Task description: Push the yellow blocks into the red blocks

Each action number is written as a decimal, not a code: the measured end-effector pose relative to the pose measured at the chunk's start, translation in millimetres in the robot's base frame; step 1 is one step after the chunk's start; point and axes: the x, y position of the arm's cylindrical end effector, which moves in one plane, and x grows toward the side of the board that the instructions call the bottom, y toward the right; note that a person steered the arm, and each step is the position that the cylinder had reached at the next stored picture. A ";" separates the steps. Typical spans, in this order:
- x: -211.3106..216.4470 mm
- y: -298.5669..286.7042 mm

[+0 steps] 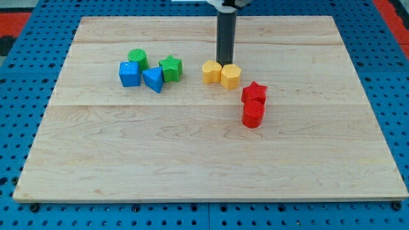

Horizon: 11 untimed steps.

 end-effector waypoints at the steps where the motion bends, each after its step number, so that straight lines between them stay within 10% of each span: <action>1: -7.3 -6.5; 4: -42.9 -61.0; 10: 84.4 10.2; 11: 84.4 -56.7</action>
